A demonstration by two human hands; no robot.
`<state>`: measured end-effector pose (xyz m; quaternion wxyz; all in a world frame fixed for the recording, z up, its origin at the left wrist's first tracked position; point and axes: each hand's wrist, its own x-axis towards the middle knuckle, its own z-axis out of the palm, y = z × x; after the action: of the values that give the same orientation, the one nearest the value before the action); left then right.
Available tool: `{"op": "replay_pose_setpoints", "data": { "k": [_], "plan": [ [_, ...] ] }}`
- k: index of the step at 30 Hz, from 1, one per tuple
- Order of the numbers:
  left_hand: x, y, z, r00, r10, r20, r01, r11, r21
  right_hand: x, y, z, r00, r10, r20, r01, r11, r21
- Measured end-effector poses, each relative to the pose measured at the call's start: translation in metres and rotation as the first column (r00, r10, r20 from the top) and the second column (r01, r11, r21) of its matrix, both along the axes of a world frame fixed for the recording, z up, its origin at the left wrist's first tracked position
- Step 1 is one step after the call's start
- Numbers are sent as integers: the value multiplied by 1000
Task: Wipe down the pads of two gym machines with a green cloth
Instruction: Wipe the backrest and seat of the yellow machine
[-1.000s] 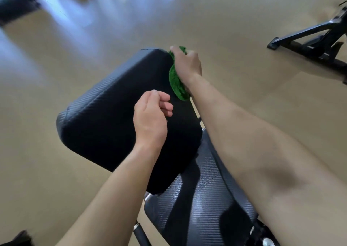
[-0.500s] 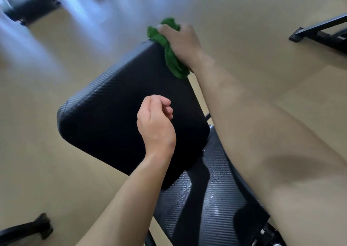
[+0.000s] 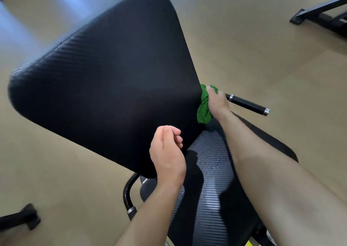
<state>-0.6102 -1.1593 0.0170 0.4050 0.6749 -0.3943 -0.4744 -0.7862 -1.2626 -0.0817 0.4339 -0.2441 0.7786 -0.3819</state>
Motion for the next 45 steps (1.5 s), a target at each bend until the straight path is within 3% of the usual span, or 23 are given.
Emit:
{"op": "replay_pose_setpoints", "data": {
  "k": [8, 13, 18, 22, 24, 27, 30, 32, 37, 41, 45],
  "plan": [
    [43, 34, -21, 999, 51, 15, -52, 996, 77, 10, 23, -32, 990, -72, -120, 90, 984, 156],
    [70, 49, -28, 995, 65, -71, -56, 991, 121, 38, 38, -33, 969, -106, -225, 164, 953, 254],
    [92, 60, -31, 997, 0, -73, 12, 986, 165, 17, 35, -24, 943, -215, -254, 241, 967, 78],
    [83, 70, -54, 982, -152, -111, 179, 938, 297, -13, 32, -27, 884, -403, -239, 389, 915, -104],
    [68, 76, -73, 962, -227, -152, 268, 893, 361, -13, 27, -34, 916, -348, -200, 324, 935, -144],
    [38, 80, -96, 938, -239, -252, 327, 854, 404, -9, 21, -44, 972, -84, -219, 65, 994, -91],
    [-1, 67, -105, 919, -124, -375, 296, 843, 448, -16, 12, -45, 922, 203, -329, -191, 979, 68],
    [-27, 54, -107, 873, 20, -487, 256, 832, 492, -25, 8, -41, 897, 309, -316, -288, 951, 113],
    [-80, 14, -122, 694, 329, -641, 145, 807, 572, -43, 6, -51, 814, 361, -456, -375, 925, 62],
    [-101, -10, -128, 704, 378, -601, 45, 821, 569, -30, 3, -58, 728, 477, -492, -470, 870, 148],
    [-101, -15, -125, 652, 429, -625, 34, 807, 590, -28, 5, -51, 780, 518, -352, -489, 855, 174]
  ]
}}
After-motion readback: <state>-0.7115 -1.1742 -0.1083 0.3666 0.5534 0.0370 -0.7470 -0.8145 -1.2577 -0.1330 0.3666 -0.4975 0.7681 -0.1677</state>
